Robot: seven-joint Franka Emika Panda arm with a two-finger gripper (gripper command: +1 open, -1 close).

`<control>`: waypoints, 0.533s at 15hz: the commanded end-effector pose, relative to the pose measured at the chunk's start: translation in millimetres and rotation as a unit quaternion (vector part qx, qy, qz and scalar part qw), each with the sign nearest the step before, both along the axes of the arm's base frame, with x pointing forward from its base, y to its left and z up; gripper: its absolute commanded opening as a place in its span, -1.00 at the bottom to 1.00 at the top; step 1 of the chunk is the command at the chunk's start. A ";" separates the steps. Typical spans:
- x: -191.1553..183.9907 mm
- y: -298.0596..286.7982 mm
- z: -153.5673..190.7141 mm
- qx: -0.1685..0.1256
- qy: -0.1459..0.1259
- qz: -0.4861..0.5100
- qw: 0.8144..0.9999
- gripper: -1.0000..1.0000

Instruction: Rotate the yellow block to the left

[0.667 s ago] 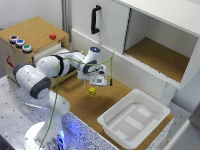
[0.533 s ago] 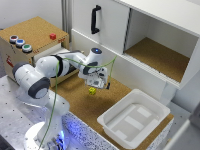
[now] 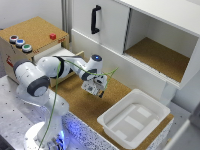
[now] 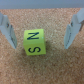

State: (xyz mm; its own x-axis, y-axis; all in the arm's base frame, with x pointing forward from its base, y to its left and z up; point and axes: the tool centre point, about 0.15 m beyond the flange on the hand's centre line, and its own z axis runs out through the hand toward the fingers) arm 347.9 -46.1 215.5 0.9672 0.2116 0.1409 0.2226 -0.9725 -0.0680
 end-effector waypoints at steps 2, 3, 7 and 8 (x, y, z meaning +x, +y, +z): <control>17.0 5.1 -25.4 -0.042 0.019 0.030 0.998 -1.00; 15.1 4.2 -24.2 -0.045 0.021 0.030 0.998 -1.00; 6.3 1.5 -10.9 -0.057 0.019 0.032 0.998 -1.00; 4.3 -0.5 -3.6 -0.061 0.018 0.036 0.997 -1.00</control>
State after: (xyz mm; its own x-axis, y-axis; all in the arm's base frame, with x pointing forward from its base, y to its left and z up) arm 353.1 -41.2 202.7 0.9565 0.2694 0.1119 0.2735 -0.9616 -0.0228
